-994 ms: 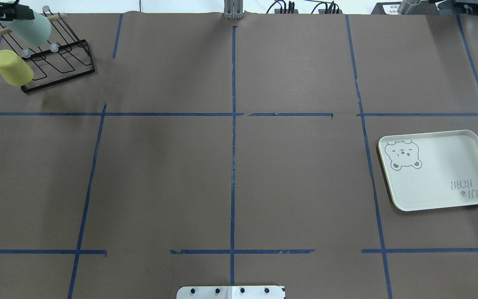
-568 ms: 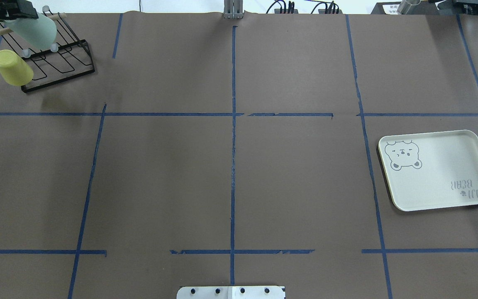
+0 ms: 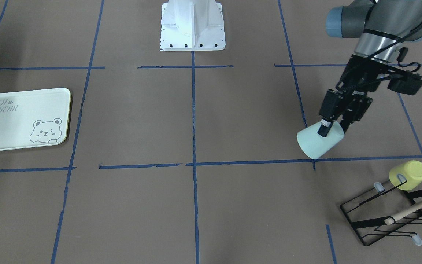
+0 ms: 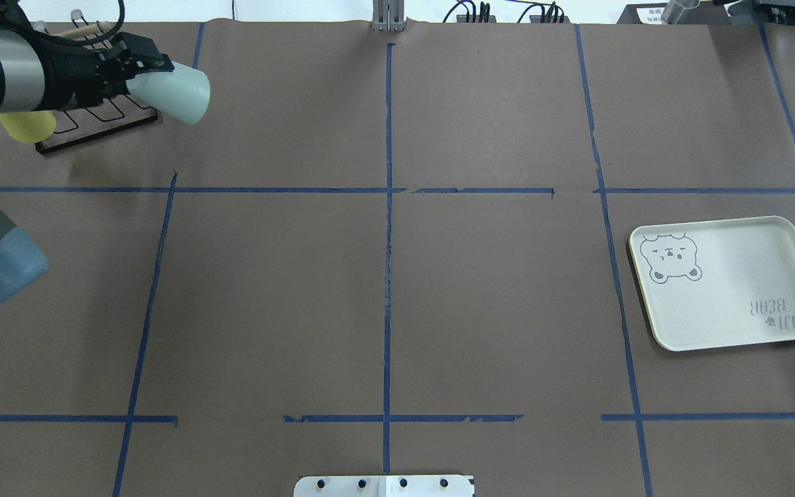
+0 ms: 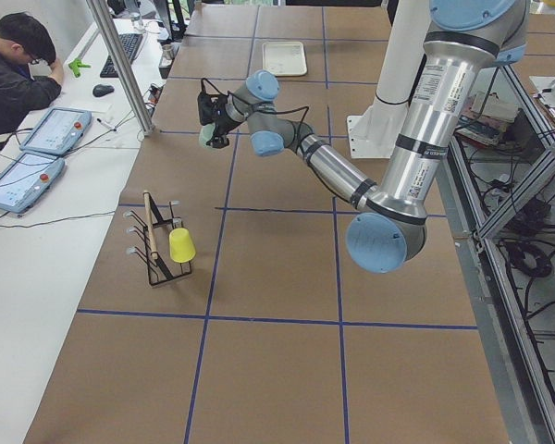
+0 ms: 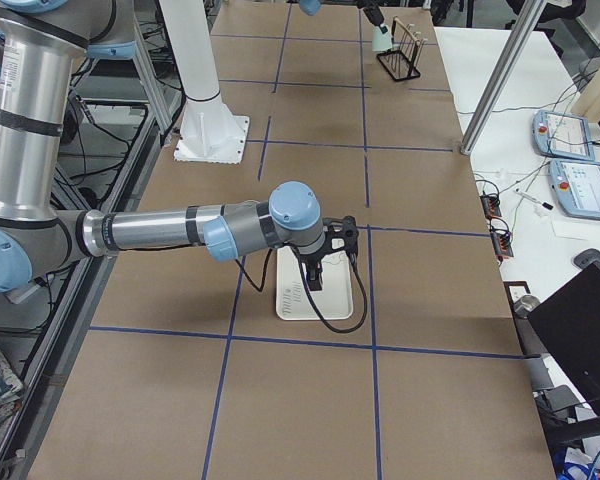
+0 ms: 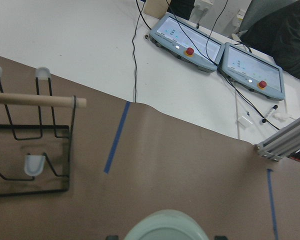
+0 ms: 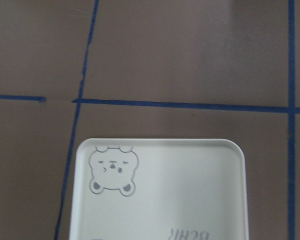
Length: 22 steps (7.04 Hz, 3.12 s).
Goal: Left arm grabs green cup and hands to right arm on tray
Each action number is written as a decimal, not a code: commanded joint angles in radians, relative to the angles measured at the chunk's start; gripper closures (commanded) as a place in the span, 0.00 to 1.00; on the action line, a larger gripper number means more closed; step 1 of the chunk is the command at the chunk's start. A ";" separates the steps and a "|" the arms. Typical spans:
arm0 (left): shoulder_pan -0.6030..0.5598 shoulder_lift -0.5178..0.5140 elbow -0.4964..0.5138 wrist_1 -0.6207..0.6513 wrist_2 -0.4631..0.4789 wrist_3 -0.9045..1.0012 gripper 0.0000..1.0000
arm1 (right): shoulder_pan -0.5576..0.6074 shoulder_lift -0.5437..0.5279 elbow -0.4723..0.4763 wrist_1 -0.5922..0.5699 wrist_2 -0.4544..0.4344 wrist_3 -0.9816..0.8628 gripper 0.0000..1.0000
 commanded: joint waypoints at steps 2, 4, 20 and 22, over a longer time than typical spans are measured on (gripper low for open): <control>0.150 -0.061 -0.026 -0.121 0.000 -0.299 0.75 | -0.128 0.143 -0.003 0.349 -0.017 0.484 0.00; 0.161 -0.062 -0.024 -0.213 0.000 -0.377 0.75 | -0.219 0.201 -0.003 0.522 -0.118 0.744 0.00; 0.415 -0.115 0.031 -0.643 0.002 -0.566 0.75 | -1.034 0.474 -0.039 1.200 -0.906 1.498 0.00; 0.415 -0.121 0.034 -0.643 0.003 -0.571 0.74 | -1.034 0.500 -0.039 1.198 -0.906 1.498 0.00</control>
